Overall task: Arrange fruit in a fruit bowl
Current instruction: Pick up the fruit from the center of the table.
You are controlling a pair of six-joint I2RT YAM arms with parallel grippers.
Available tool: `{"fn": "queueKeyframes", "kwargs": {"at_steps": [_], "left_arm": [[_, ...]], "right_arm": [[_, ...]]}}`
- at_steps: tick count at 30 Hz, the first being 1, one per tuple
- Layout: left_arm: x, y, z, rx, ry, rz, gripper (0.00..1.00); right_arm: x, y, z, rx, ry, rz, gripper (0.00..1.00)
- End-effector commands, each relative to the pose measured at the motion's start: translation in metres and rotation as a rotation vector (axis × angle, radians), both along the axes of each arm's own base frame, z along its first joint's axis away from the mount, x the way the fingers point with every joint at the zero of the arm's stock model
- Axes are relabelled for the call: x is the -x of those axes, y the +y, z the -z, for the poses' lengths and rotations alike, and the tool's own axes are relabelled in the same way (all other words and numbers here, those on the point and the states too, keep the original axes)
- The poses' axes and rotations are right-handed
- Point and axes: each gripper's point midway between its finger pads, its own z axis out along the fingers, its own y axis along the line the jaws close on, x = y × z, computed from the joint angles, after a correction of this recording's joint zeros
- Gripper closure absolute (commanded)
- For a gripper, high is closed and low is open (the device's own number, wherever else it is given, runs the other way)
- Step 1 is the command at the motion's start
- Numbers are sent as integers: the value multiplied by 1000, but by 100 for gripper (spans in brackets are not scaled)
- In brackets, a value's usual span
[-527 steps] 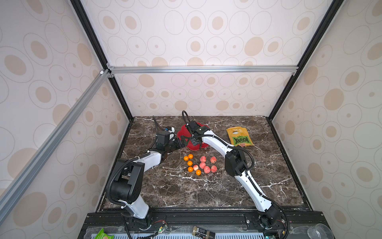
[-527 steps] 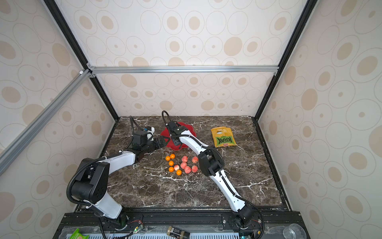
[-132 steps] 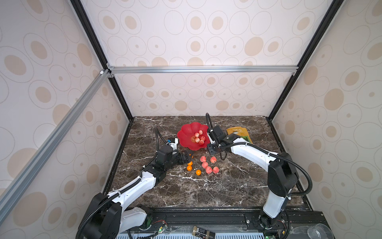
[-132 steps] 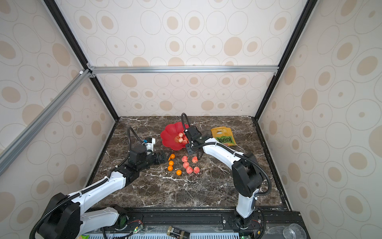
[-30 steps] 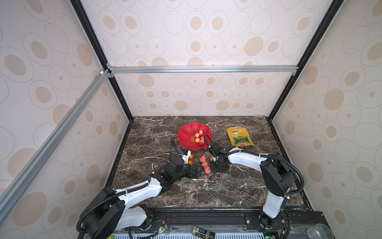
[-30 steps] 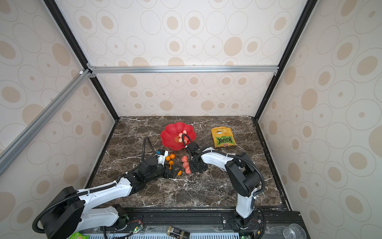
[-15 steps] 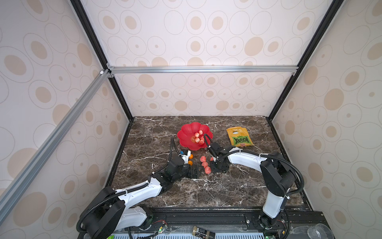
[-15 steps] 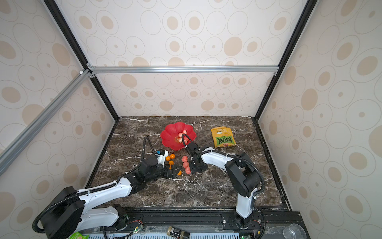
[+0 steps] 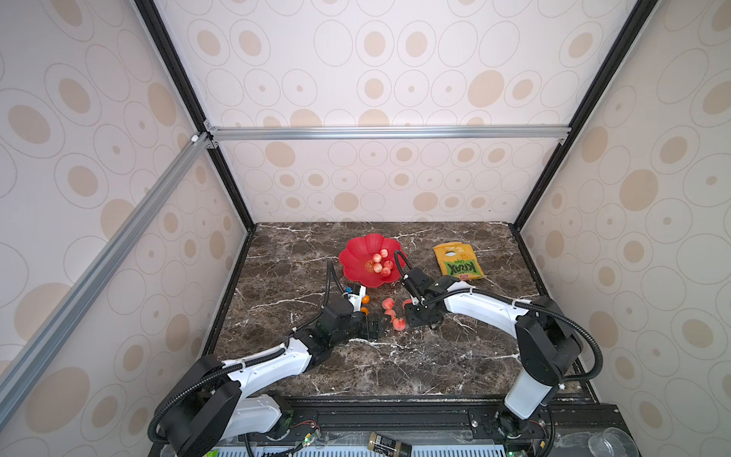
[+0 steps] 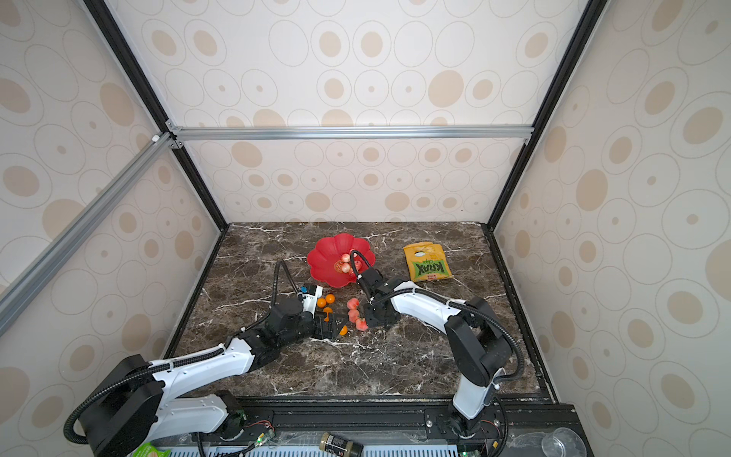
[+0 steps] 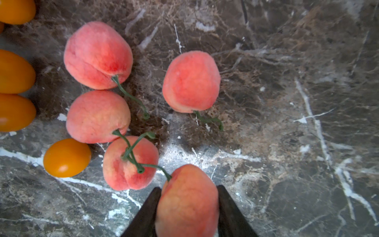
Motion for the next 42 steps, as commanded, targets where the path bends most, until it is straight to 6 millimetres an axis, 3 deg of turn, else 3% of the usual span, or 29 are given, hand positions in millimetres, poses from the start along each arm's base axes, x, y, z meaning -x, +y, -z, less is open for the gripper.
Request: {"fn": "queueKeyframes", "kwargs": {"at_steps": [1, 28, 42], "left_arm": [[-13, -7, -31, 40, -74, -21, 2], [-31, -2, -43, 68, -95, -60, 2], [-41, 9, -47, 94, -93, -96, 2]], "right_arm": [[1, -4, -14, 14, -20, 8, 57], [-5, -16, -50, 49, -99, 4, 57], [-10, -1, -67, -20, -125, -17, 57]]}}
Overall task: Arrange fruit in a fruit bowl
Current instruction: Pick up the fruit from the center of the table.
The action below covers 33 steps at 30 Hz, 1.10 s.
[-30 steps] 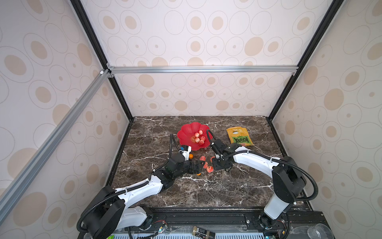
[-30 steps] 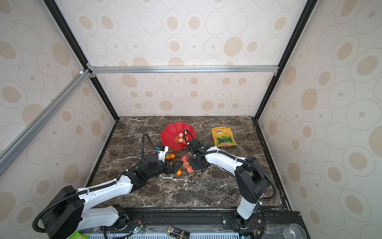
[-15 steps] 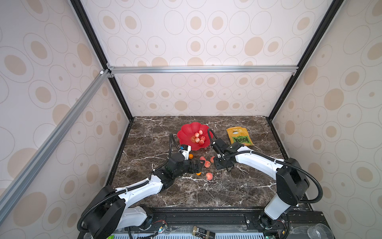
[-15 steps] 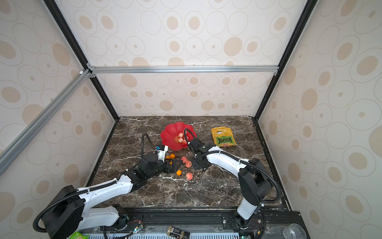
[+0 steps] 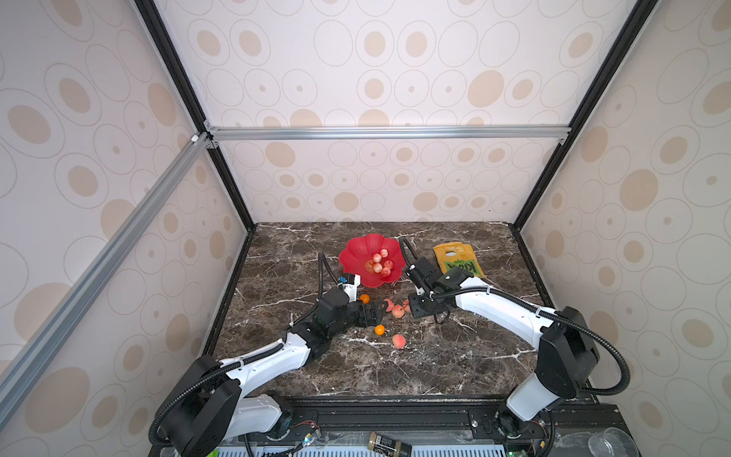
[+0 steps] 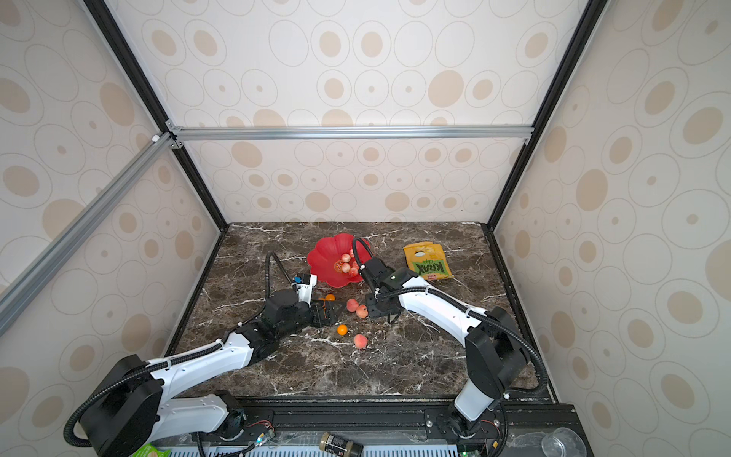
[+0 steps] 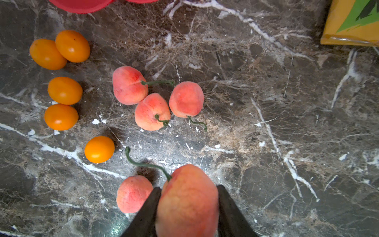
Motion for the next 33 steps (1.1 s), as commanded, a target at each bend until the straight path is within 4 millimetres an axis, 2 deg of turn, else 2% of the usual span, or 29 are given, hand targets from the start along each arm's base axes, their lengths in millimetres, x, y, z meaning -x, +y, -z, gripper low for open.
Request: {"fn": "queueKeyframes", "kwargs": {"at_steps": [1, 7, 15, 25, 33], "left_arm": [[-11, -2, -21, 48, -36, -14, 2], [-20, 10, -23, 56, -39, -53, 2], [-49, 36, -38, 85, -51, -121, 2], [-84, 63, -41, 82, -43, -193, 2], [-109, 80, -42, 88, -45, -236, 2]], "right_arm": [[-1, 5, -13, -19, -17, -10, 57], [-13, 20, -23, -60, -42, -26, 57], [-42, 51, -32, -94, -70, -73, 57], [-93, 94, -30, -105, -124, -131, 58], [-143, 132, -24, -115, -198, -167, 59]]}}
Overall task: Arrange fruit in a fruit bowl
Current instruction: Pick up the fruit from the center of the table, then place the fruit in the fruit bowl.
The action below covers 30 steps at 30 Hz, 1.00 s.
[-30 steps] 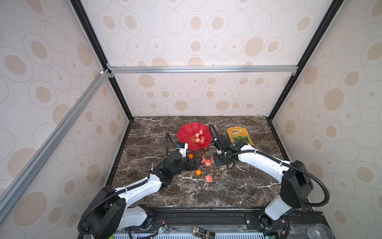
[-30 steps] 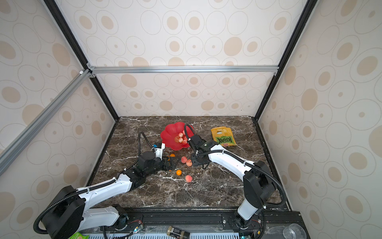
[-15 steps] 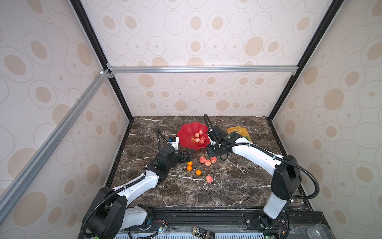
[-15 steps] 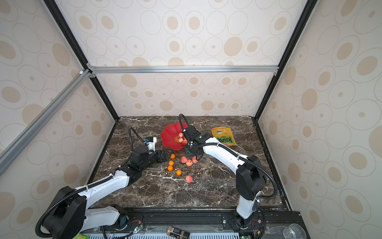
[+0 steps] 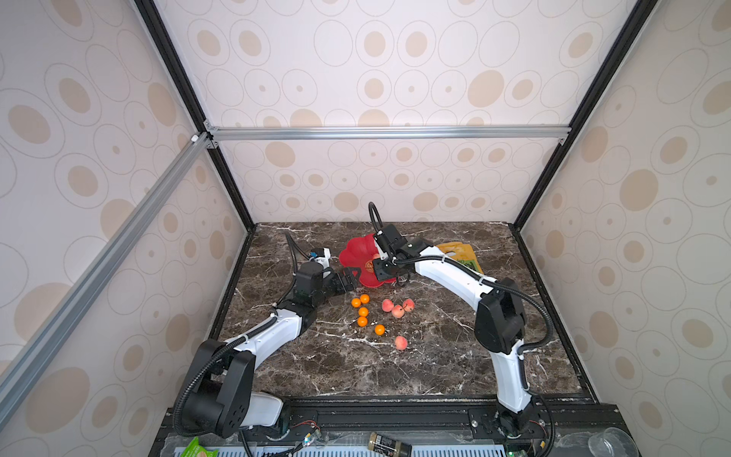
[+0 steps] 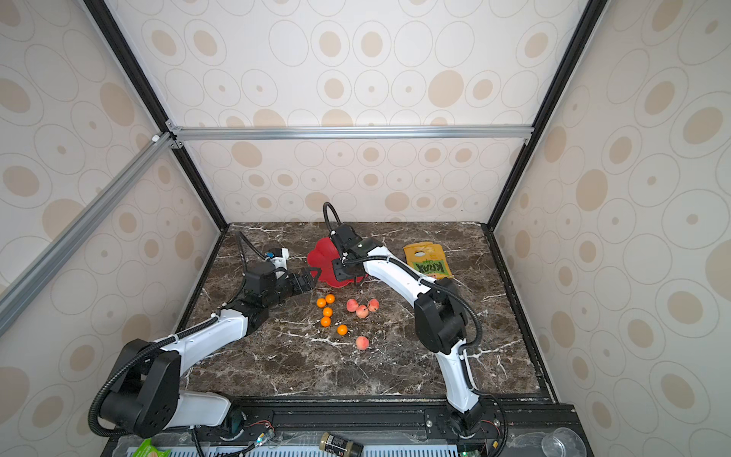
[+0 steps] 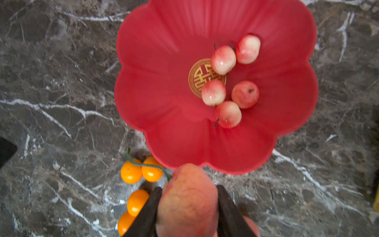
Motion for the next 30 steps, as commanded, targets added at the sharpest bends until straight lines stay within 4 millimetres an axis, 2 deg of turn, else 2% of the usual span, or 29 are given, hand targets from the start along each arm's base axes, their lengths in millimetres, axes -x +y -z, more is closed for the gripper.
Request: {"fn": "queueKeyframes", "kwargs": {"at_steps": [1, 6, 8, 9, 14, 21, 30], "left_arm": [[-16, 2, -21, 20, -51, -1, 2], [-26, 11, -13, 25, -37, -20, 2], [-30, 13, -10, 26, -30, -22, 2], [-32, 14, -9, 26, -28, -21, 2], [-42, 14, -5, 15, -23, -17, 2], [-56, 10, -2, 23, -20, -7, 2], [-66, 10, 6, 20, -4, -6, 2]], "right_arm": [[-19, 17, 1, 7, -47, -32, 59], [-50, 36, 7, -3, -101, -41, 59], [-61, 40, 13, -10, -110, -39, 59], [-70, 43, 6, -28, -133, -33, 59], [-95, 48, 16, -56, -163, -36, 58], [-116, 57, 34, -87, -203, -54, 57], [-139, 65, 45, -122, -269, -61, 57]]}}
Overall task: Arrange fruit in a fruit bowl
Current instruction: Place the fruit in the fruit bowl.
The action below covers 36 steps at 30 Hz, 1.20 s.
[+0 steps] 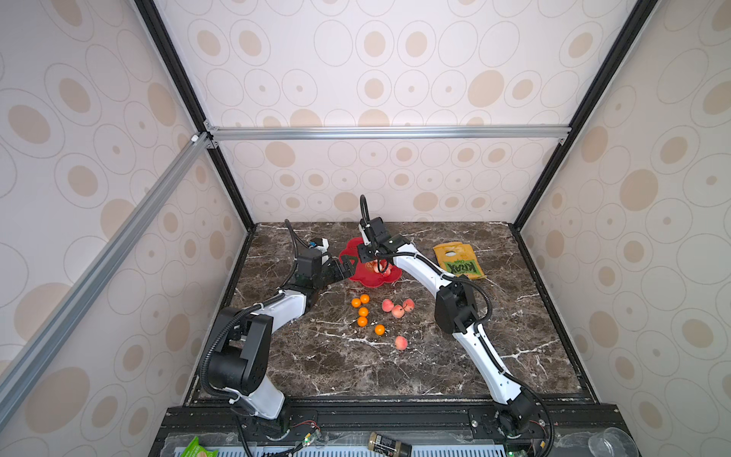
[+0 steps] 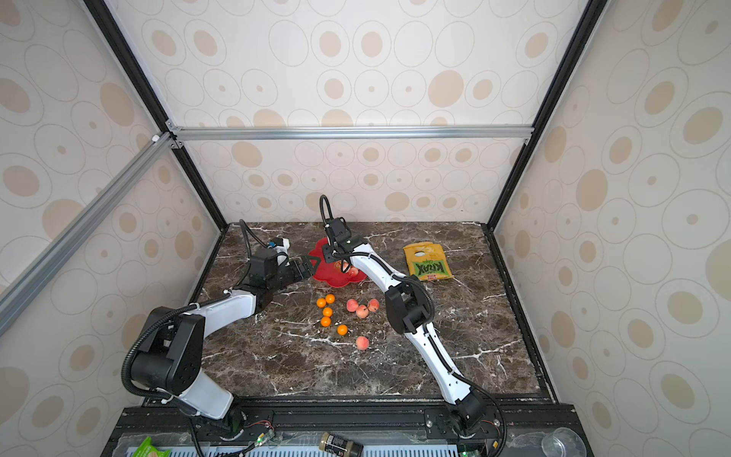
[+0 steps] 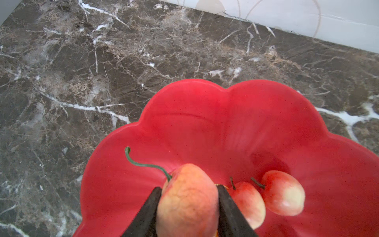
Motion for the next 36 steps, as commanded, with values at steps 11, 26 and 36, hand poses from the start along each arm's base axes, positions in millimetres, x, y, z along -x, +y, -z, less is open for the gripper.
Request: {"fn": "queueKeyframes", "kwargs": {"at_steps": [11, 26, 36], "left_arm": [[-19, 0, -11, 9, -45, 17, 2], [-19, -3, -14, 16, -51, 35, 2], [-20, -6, -12, 27, -41, 50, 2]], "right_arm": [[-27, -9, 17, 18, -63, 30, 57], [-36, -21, 24, 26, -56, 81, 54], [-37, -27, 27, 21, -36, 102, 51]]}}
